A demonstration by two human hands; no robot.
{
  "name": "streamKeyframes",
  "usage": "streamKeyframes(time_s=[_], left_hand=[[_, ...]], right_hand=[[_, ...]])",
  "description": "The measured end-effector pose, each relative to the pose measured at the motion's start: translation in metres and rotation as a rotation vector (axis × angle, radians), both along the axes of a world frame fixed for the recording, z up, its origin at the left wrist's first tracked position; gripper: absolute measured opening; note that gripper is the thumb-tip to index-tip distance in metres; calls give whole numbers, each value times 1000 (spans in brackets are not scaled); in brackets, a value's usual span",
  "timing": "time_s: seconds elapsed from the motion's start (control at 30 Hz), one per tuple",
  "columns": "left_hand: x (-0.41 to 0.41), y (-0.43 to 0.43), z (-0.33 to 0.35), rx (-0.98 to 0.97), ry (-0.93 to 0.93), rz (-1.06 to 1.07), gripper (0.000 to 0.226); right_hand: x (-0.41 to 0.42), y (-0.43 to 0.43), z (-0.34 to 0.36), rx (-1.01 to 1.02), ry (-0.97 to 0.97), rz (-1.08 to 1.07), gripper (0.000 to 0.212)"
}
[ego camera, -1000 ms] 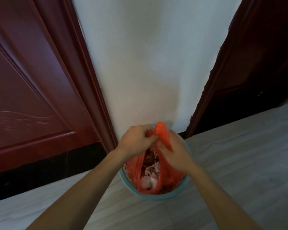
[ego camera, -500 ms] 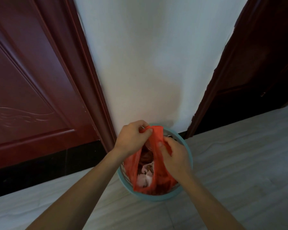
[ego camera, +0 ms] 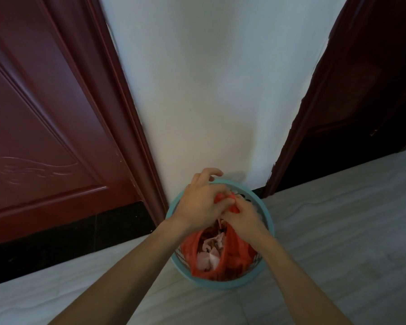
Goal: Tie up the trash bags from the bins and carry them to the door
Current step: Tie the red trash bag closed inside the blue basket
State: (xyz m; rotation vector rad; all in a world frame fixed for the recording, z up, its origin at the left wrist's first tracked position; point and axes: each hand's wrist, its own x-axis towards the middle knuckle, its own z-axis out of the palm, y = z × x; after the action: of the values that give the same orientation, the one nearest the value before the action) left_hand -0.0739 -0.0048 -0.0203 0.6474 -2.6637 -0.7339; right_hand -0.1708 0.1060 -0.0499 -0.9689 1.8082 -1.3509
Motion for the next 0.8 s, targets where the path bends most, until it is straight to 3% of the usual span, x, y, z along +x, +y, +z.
streamKeyframes(time_s=[0.07, 0.13, 0.17, 0.23, 0.27, 0.37, 0.47, 0.53, 0.6, 0.73, 0.8], left_hand=[[1, -1, -3, 352, 121, 109, 28], [10, -6, -15, 688, 215, 220, 60], [15, -9, -26, 683, 186, 182, 73], [16, -13, -48, 410, -5, 47, 88], [14, -14, -55, 302, -44, -27, 82], [1, -24, -57, 177, 15, -151, 35], [-1, -32, -44, 173, -136, -122, 18], [-2, -31, -38, 202, -284, -69, 24], [-3, -30, -40, 298, -298, -9, 29], [-2, -32, -44, 702, -139, 73, 26], [-1, -28, -46, 909, -131, 141, 35]], right_hand=[[-3, -2, -2, 33, 85, -45, 13], [-5, 3, 0, 28, -5, -98, 28], [-6, 5, 3, 12, -112, -100, 32], [-9, 7, 1, 23, -289, -42, 33], [-11, 6, -4, 50, -341, -15, 31], [-17, 7, -12, 131, -350, 56, 27], [-32, 13, -19, 240, 145, 143, 17], [-38, 16, -25, 252, 436, 177, 10], [-32, 13, -29, 199, 682, 172, 11], [-16, 7, -29, 142, 706, -55, 27], [-15, 9, -41, 87, 1003, -73, 31]])
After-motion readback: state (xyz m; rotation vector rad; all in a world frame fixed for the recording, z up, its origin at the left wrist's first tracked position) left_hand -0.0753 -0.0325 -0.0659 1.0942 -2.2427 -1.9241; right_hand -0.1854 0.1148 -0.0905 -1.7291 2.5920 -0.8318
